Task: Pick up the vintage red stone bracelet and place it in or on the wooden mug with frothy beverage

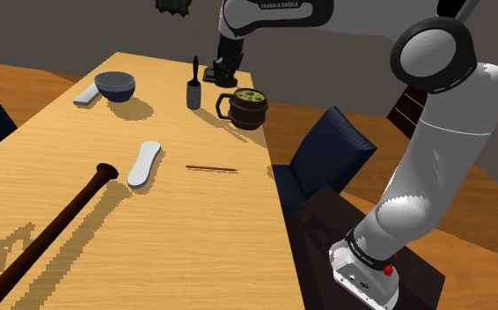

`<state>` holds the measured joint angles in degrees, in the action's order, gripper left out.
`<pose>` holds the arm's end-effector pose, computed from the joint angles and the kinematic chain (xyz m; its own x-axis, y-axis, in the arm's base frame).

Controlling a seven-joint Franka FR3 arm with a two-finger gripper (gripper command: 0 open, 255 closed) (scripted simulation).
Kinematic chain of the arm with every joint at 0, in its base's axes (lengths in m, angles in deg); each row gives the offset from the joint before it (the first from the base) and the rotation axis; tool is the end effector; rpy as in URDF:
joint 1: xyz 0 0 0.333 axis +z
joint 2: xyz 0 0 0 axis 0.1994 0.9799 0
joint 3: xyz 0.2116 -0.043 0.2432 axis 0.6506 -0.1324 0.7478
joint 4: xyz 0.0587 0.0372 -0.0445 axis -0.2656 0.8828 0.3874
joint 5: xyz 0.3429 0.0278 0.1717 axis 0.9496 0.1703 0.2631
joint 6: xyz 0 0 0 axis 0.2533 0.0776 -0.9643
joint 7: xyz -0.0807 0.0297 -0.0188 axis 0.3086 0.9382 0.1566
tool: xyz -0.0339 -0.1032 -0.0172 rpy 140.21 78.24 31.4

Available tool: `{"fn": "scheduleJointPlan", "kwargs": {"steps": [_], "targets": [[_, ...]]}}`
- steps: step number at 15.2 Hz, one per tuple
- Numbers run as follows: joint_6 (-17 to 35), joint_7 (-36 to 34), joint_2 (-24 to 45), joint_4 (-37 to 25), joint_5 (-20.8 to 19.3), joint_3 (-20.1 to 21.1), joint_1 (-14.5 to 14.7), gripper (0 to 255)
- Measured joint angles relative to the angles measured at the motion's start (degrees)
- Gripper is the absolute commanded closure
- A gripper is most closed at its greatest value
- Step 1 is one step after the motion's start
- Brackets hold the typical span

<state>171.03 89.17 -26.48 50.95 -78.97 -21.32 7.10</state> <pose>0.6437 0.0815 0.5233 0.9500 0.2893 0.1178 0.2744 -0.9531 0.1275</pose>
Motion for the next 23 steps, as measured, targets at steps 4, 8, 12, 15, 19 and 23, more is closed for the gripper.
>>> {"fn": "scheduleJointPlan", "kwargs": {"steps": [4,8,12,15,19,23], "targets": [[0.0,5.0,1.4,-2.0,0.8,-1.6,-3.1,255],[-0.4,9.8,3.3,-4.8,1.6,-3.0,-6.0,255],[-0.9,13.6,5.6,-8.1,2.2,-4.2,-8.4,255],[0.6,13.8,6.1,-7.0,2.1,-4.3,-8.6,255],[3.5,13.5,6.2,-4.2,2.0,-4.4,-8.7,255],[6.4,13.1,6.8,-1.8,1.7,-4.5,-8.7,255]]}}
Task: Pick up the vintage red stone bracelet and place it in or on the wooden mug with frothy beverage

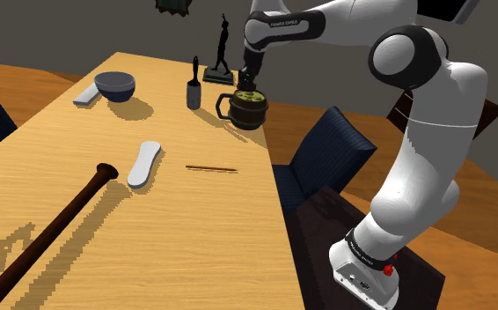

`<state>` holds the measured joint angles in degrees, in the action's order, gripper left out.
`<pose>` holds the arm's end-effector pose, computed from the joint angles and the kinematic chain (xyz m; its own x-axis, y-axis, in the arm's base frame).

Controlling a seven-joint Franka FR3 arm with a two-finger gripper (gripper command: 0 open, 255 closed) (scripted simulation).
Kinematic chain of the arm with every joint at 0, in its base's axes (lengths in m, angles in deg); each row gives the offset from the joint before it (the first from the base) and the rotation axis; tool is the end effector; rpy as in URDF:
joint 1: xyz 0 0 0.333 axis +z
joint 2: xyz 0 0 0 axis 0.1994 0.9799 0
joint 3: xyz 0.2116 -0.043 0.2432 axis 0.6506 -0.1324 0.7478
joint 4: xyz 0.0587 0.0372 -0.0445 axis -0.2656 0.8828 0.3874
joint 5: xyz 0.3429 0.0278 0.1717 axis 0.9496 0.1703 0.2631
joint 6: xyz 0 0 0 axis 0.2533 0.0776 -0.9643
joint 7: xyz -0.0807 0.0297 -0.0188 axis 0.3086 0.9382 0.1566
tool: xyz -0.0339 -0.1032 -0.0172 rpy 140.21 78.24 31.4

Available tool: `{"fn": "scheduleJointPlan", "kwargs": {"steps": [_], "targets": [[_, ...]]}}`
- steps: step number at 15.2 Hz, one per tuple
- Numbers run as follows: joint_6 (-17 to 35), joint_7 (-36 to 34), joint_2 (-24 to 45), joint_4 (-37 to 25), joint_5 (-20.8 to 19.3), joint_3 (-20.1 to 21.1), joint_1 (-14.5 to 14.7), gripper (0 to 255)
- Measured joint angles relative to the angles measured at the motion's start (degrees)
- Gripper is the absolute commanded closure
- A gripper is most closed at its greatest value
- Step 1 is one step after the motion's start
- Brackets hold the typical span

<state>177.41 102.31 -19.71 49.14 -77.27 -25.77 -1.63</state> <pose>0.6798 -0.0645 0.4694 0.9498 0.2903 0.1170 0.2756 -0.9528 0.1271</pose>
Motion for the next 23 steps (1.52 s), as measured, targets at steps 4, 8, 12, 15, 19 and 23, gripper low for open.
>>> {"fn": "scheduleJointPlan", "kwargs": {"steps": [4,8,12,15,19,23], "targets": [[2.4,-0.3,0.4,2.0,-0.2,-0.1,-0.1,255],[2.9,-0.3,0.5,2.4,-0.2,-0.1,-0.1,255],[2.9,-0.3,0.5,2.4,-0.2,-0.1,-0.1,0],[2.9,-0.3,0.5,2.4,-0.2,-0.1,-0.1,0],[-0.1,0.0,-1.3,1.1,0.2,0.1,-0.1,0],[-2.7,0.2,-2.2,-0.6,0.4,0.2,0.0,0]]}}
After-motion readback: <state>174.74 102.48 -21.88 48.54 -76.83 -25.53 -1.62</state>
